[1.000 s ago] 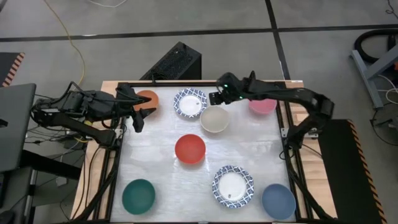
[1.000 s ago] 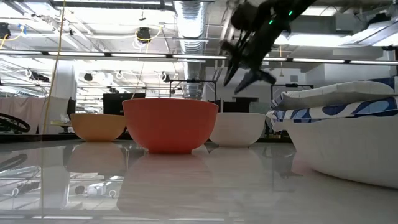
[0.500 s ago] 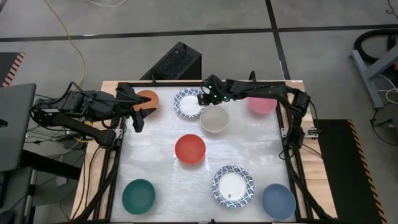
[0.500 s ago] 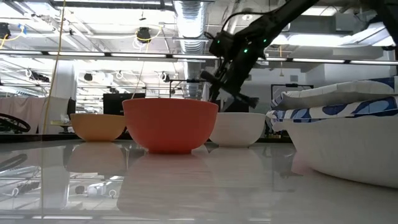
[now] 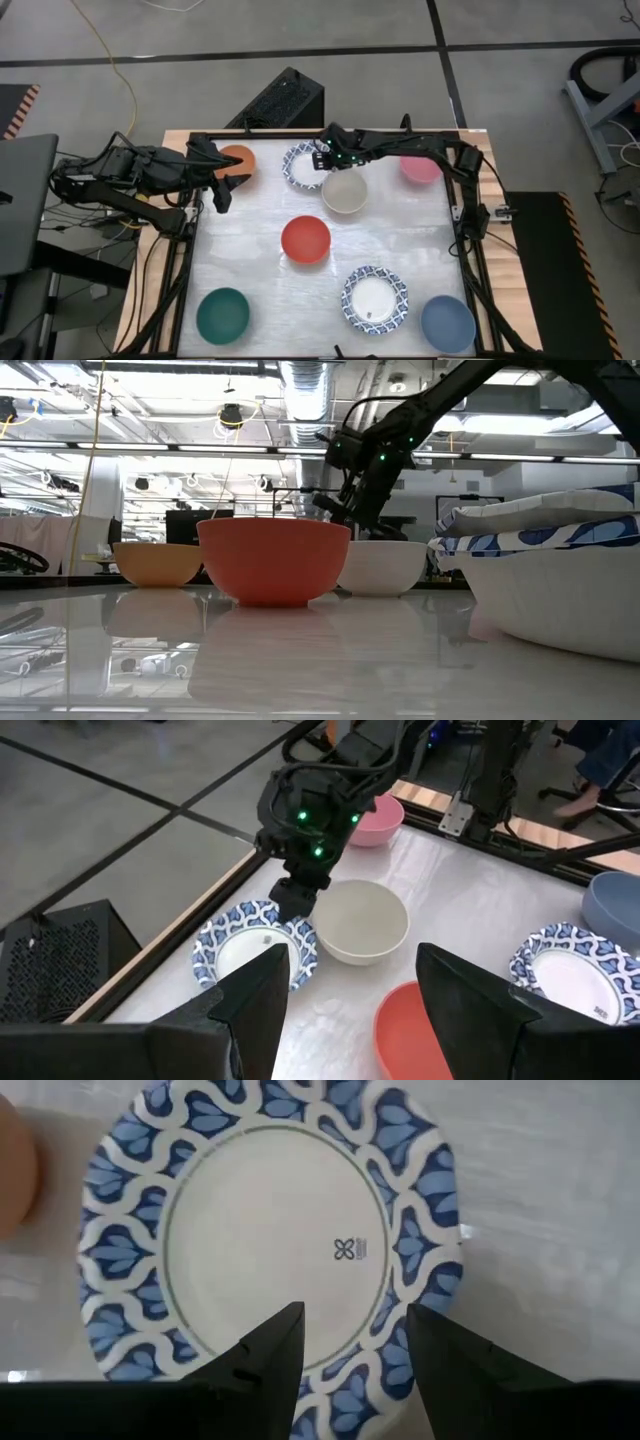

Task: Nest bowls inside each other
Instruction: Stack the white patterned bowl on top of the white patterned bowl

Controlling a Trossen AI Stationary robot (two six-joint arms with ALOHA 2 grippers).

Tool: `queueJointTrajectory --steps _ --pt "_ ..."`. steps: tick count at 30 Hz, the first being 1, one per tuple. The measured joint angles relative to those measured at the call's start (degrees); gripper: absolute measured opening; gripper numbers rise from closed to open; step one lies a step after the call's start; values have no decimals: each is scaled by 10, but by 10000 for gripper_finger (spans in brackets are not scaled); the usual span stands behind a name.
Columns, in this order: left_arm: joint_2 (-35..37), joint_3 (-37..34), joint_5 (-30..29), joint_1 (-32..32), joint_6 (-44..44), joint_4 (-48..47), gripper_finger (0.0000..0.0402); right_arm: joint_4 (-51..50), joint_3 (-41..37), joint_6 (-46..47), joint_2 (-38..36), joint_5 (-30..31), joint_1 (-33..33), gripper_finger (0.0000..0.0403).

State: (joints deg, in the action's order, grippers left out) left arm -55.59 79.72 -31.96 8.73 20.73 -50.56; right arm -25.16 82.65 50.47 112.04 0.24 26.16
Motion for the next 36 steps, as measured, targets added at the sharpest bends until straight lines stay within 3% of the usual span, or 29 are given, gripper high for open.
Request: queueJointTrajectory --steps 7,36 --pt "0 0 -3 0 -5 1 210 -18 1 -5 -22 34 2 196" --pt "0 0 0 0 -1 1 210 -22 -5 48 -2 46 5 196"
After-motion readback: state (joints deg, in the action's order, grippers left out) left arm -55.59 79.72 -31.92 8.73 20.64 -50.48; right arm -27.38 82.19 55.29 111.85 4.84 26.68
